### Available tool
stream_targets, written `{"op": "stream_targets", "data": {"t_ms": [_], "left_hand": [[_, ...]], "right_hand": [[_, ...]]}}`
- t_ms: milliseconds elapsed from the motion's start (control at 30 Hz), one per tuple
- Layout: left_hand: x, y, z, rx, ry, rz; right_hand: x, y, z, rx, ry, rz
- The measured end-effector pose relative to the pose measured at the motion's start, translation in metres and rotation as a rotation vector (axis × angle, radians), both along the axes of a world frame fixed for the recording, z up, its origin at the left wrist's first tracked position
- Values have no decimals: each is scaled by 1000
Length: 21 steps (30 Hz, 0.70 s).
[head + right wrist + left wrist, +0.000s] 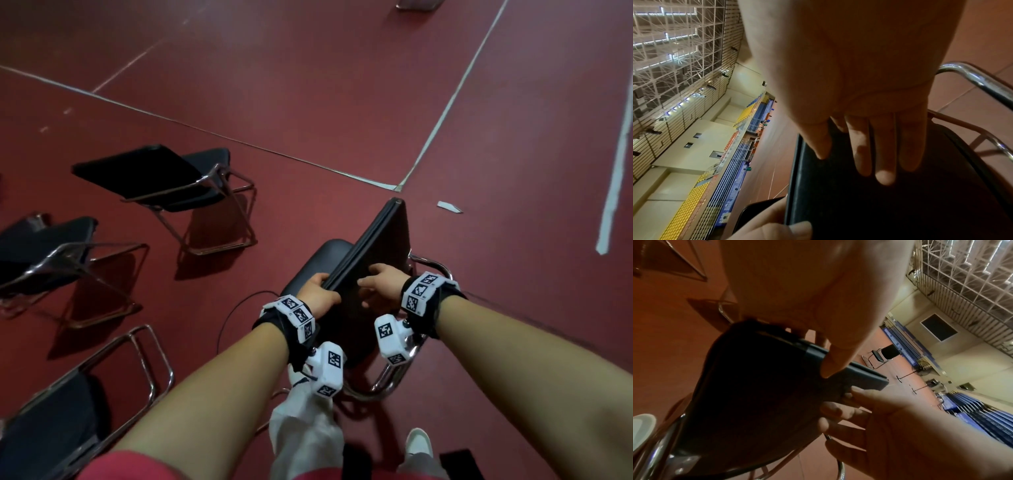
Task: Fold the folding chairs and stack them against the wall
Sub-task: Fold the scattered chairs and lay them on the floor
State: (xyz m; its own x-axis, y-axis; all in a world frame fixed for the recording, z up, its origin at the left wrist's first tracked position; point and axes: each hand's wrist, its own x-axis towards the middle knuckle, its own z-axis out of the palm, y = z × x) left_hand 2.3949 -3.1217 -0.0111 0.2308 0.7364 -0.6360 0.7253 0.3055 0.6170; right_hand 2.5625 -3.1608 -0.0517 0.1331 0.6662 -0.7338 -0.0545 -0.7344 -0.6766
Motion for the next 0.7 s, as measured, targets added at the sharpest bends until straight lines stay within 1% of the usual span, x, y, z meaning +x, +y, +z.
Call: {"op": "stream_targets", "data": {"t_ms": [133,267,367,533,700], "left_hand": [[-11,53,-13,66,84,-72],[-25,110,-32,39,136,-123],[-38,147,-52,53,200,-180],[-55,189,-73,49,263,-216],[-62,207,-86,36,284,-219]], "right_hand": [[-8,35,-14,-7,17,5],[-28,70,-20,-46,14,-88],[-44,91,-31,-74,13,-166],[-62,98,-43,-123,67,-288],[-62,84,-54,-157,77,-384]]}}
